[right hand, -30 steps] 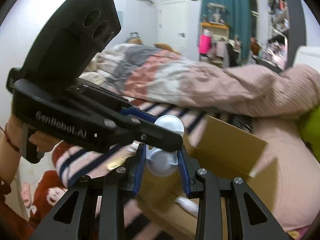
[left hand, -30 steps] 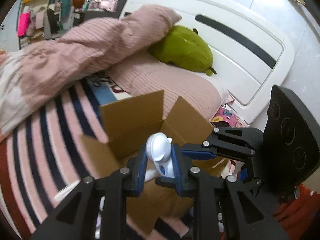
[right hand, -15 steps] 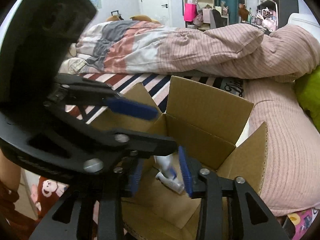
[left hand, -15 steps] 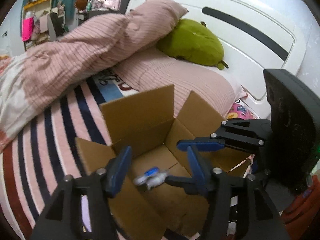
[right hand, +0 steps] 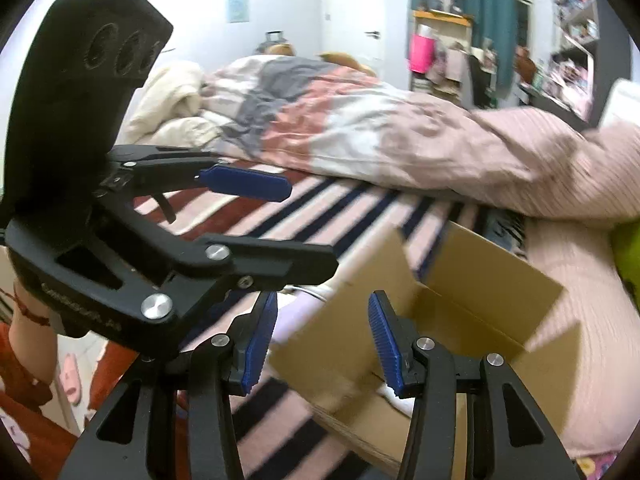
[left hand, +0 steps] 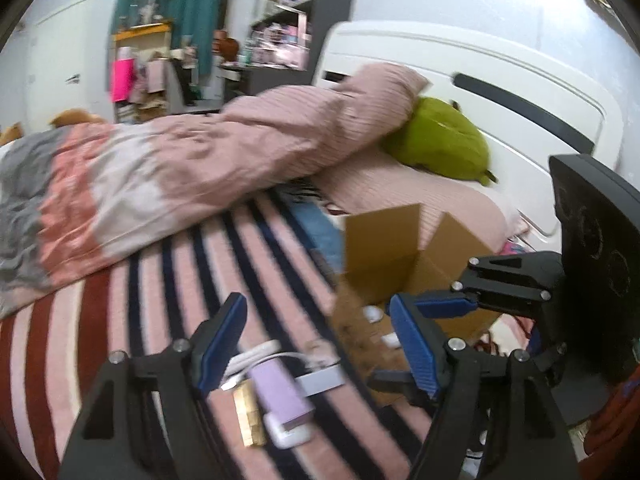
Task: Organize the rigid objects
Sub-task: 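Grasp the lilac box with the right gripper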
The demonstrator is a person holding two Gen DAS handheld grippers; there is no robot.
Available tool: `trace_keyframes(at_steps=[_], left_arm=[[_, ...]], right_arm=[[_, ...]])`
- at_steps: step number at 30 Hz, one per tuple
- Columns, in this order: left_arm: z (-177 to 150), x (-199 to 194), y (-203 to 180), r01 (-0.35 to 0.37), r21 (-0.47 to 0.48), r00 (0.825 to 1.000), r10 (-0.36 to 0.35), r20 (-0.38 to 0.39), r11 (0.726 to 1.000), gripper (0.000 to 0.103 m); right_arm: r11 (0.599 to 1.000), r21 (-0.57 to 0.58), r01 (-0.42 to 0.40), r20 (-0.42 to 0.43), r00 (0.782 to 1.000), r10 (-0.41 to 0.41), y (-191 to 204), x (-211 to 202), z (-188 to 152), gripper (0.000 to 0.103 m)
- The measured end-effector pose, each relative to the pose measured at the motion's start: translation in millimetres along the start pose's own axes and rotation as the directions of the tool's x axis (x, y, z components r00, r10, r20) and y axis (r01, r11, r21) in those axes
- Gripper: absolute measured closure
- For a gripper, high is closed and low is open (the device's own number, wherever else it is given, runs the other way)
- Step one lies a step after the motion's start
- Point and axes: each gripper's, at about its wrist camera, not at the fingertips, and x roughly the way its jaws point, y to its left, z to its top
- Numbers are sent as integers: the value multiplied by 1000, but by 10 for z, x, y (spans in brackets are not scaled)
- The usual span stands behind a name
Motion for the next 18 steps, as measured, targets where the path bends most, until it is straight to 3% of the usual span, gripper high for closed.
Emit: trace_keyframes(at_steps=[6, 9, 15, 18], left_arm=[[-355, -178, 612, -117, -90, 993, 118, 6, 989, 31], [-588, -189, 877, -163, -126, 986, 164, -2, 979, 31], [-953, -107, 1143, -152, -181, 988, 149, -29, 972, 31], [-1090, -40, 1225, -136, -214, 991, 130, -43, 967, 31]], right_arm=[[987, -104, -121, -37, 992, 118, 561, 446, 142, 60], [980, -135, -144, -93, 987, 133, 783, 761, 123, 60], [982, -86, -166, -209, 967, 145, 886, 1297, -90, 60], [994, -51, -92, -238, 968, 77, 807, 1457, -204, 60]])
